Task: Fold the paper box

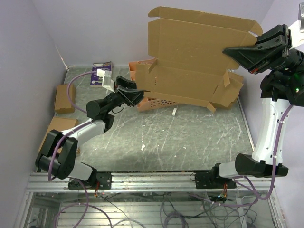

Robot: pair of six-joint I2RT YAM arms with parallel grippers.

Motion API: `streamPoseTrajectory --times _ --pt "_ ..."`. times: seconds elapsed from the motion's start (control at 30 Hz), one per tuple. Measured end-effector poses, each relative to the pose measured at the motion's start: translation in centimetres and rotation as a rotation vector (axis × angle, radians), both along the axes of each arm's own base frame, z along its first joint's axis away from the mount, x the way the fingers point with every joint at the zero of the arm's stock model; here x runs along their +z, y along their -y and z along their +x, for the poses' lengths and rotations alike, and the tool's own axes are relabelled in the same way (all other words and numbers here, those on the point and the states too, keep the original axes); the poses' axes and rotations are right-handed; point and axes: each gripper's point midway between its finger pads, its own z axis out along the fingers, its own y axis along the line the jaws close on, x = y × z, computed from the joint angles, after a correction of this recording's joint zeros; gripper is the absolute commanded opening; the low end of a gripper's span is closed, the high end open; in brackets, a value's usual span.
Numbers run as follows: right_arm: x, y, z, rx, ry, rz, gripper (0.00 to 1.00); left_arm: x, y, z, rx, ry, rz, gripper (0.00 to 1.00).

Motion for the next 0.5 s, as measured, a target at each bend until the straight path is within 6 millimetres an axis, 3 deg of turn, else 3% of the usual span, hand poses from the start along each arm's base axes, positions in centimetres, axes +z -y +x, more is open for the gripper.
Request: streamPoseTrajectory --times 0.5 --pt "-0.2 0.1 0.8 -0.017 -0.007 -0.003 0.0 0.2 1.2 -2.4 -0.1 0.024 0.031 0.61"
